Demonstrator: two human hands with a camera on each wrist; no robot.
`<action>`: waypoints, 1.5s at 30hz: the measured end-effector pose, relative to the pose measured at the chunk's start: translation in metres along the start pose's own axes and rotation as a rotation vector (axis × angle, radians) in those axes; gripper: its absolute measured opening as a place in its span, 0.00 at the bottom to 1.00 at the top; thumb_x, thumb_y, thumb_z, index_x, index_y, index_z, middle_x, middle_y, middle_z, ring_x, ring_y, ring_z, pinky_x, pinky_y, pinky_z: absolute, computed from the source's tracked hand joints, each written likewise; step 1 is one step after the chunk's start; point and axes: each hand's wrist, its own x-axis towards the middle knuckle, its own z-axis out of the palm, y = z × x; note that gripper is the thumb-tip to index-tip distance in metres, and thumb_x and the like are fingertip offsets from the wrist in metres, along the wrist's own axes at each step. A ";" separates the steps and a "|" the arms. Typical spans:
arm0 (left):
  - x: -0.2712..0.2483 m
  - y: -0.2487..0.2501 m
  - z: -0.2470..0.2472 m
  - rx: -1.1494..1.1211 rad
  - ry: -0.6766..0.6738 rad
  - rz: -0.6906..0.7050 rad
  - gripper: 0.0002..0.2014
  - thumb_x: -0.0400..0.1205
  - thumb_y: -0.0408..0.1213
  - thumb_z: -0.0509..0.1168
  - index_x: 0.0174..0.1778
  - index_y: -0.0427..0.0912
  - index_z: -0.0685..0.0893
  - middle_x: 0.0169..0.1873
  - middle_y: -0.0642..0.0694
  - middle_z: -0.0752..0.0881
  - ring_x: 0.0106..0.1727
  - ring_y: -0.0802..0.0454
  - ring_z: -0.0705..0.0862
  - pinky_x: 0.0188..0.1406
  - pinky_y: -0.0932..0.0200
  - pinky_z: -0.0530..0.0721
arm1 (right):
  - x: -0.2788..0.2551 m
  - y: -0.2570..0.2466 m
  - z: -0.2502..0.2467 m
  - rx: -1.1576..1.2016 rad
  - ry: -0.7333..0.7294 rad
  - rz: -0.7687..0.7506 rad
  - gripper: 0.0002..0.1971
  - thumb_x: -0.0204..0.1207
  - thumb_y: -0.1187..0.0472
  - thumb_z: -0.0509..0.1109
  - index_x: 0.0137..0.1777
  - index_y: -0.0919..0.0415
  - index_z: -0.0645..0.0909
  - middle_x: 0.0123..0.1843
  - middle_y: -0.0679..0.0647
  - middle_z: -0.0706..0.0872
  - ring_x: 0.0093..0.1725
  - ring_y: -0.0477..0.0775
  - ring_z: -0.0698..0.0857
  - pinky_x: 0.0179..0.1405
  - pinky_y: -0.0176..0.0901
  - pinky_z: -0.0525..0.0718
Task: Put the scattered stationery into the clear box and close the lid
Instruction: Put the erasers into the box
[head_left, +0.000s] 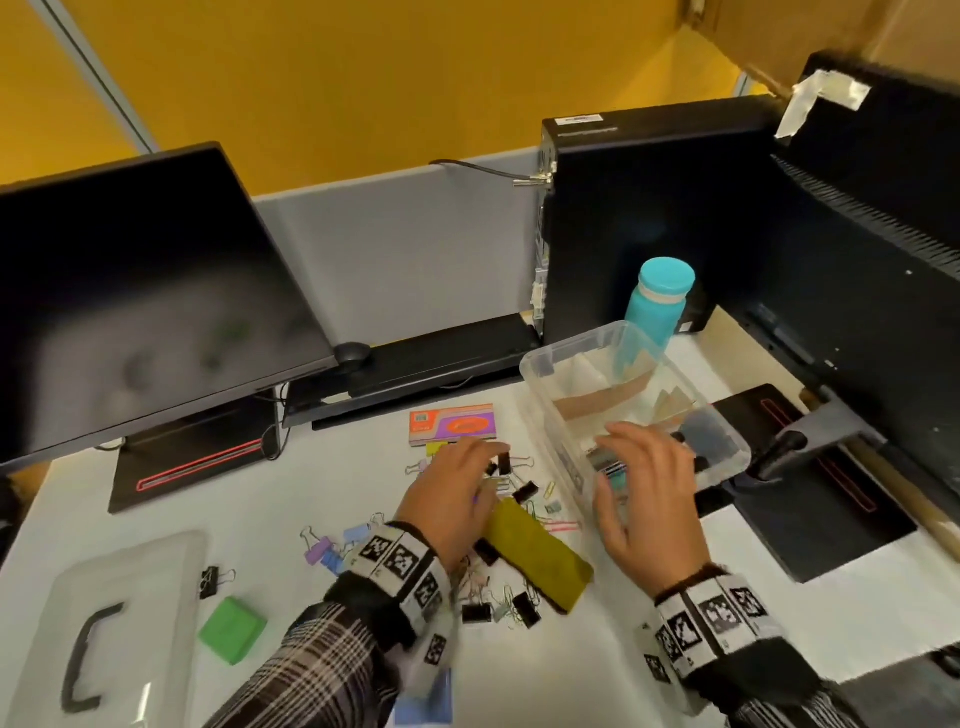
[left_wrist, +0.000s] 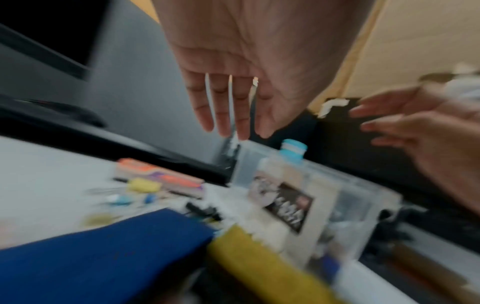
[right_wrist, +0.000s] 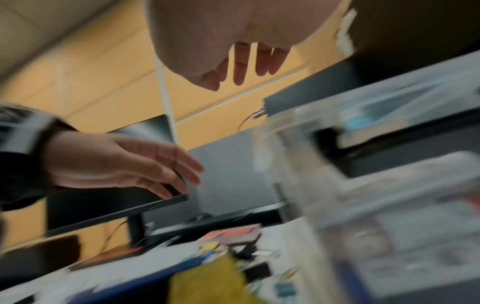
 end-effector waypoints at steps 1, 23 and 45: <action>-0.011 -0.020 0.001 0.048 -0.044 -0.089 0.21 0.85 0.40 0.56 0.75 0.51 0.67 0.72 0.49 0.71 0.72 0.50 0.69 0.71 0.56 0.70 | -0.005 -0.011 0.009 0.028 -0.049 -0.080 0.15 0.76 0.56 0.60 0.59 0.58 0.77 0.59 0.56 0.81 0.60 0.53 0.74 0.66 0.37 0.64; -0.044 -0.084 0.027 0.036 -0.252 -0.411 0.47 0.75 0.55 0.67 0.82 0.51 0.44 0.72 0.44 0.74 0.70 0.42 0.74 0.69 0.46 0.75 | -0.028 -0.014 0.056 0.499 -0.637 0.549 0.24 0.71 0.56 0.75 0.62 0.46 0.68 0.54 0.46 0.80 0.49 0.41 0.81 0.45 0.32 0.79; -0.081 -0.111 -0.046 -1.332 0.111 -0.784 0.26 0.58 0.32 0.57 0.54 0.32 0.76 0.43 0.38 0.81 0.43 0.44 0.79 0.45 0.52 0.78 | -0.014 -0.115 0.094 0.542 -0.827 0.172 0.37 0.62 0.49 0.69 0.73 0.41 0.60 0.66 0.44 0.74 0.64 0.43 0.76 0.64 0.49 0.81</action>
